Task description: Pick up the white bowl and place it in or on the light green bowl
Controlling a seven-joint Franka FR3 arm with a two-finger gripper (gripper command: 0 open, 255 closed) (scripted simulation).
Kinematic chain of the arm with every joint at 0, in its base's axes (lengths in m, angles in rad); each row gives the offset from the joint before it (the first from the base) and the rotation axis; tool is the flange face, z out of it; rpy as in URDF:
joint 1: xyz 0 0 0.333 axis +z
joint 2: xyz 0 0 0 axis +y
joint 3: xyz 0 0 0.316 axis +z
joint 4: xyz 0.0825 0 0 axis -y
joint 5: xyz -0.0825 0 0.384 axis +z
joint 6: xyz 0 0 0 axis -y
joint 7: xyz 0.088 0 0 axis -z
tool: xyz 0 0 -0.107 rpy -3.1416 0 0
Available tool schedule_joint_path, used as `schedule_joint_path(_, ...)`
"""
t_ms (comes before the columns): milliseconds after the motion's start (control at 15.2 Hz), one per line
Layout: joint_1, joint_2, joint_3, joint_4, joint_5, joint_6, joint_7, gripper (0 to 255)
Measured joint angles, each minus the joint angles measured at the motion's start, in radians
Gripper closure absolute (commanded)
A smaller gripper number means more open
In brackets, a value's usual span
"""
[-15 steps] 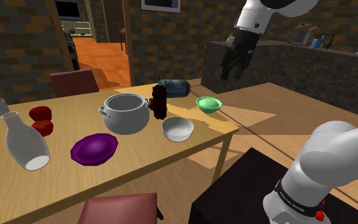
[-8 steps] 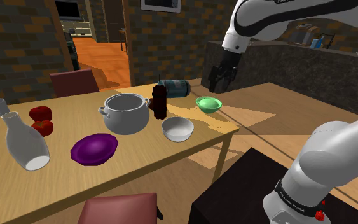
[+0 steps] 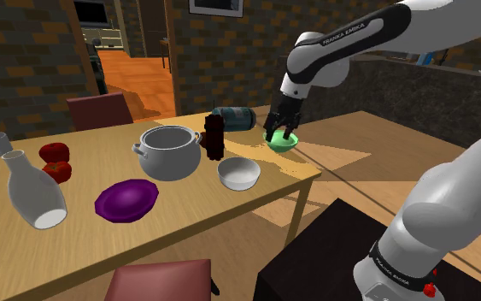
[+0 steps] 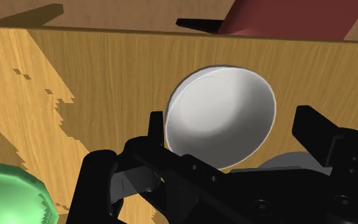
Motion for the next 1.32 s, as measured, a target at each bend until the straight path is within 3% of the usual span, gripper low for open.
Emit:
schedule_joint_path(858, -0.002, 0.492, -0.019, 0.175, 0.182, 0.263, -0.122, 0)
schedule_joint_path(1320, -0.008, 0.603, -0.002, 0.212, 0.233, 0.329, -0.157, 0)
